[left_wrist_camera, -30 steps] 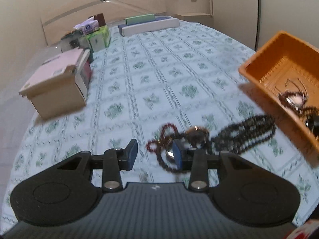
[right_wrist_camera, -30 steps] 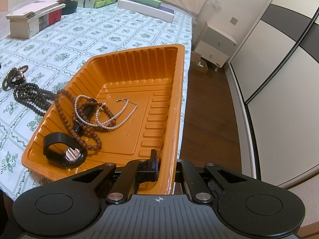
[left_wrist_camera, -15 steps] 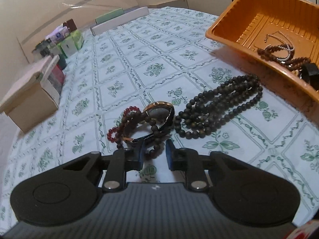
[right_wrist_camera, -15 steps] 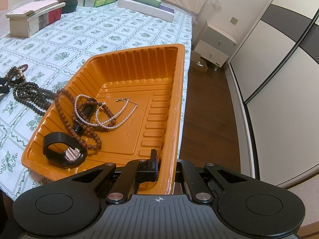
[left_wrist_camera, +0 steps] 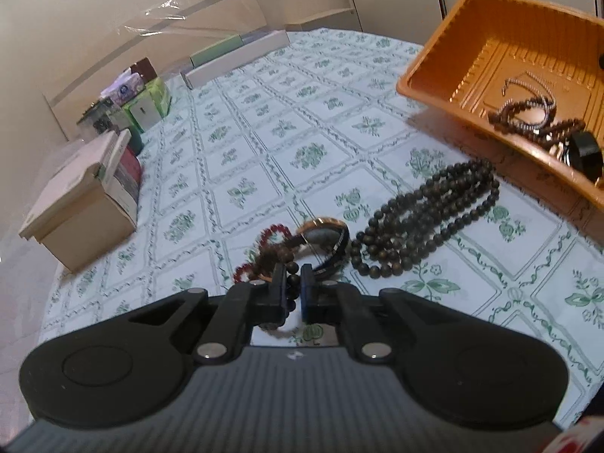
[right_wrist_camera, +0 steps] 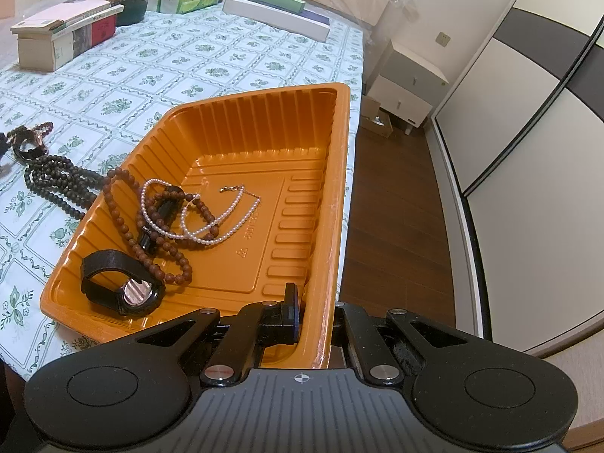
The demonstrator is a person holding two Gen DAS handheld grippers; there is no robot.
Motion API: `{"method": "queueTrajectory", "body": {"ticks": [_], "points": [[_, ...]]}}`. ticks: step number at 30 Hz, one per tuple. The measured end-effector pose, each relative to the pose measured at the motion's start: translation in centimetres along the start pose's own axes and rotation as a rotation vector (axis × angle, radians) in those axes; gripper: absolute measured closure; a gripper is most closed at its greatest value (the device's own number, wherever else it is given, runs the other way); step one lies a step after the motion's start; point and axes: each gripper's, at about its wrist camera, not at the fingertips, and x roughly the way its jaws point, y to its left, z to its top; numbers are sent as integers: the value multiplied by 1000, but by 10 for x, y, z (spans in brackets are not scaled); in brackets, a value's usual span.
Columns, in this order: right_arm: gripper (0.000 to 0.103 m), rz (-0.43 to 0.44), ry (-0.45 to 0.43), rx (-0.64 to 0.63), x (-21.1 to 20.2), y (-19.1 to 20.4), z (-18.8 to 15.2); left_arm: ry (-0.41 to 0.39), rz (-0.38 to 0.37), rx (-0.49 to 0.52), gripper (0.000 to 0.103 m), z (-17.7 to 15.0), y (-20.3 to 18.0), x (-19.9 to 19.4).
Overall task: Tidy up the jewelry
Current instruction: 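Grasp a brown bead strand beside the watch with the left tool, then carry the brown bead strand into the tray and open the left tool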
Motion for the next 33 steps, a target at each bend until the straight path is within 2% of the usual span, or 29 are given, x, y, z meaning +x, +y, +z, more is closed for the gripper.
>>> {"method": "queueTrajectory", "body": {"ticks": [7, 13, 26, 33], "points": [[100, -1, 0, 0, 1, 1, -1, -51, 3, 4, 97, 17, 2, -19], [100, 0, 0, 0, 1, 0, -1, -112, -61, -9, 97, 39, -10, -35], [100, 1, 0, 3, 1, 0, -2, -246, -270, 74, 97, 103, -95, -53], [100, 4, 0, 6, -1, 1, -1, -252, -350, 116, 97, 117, -141, -49]]}}
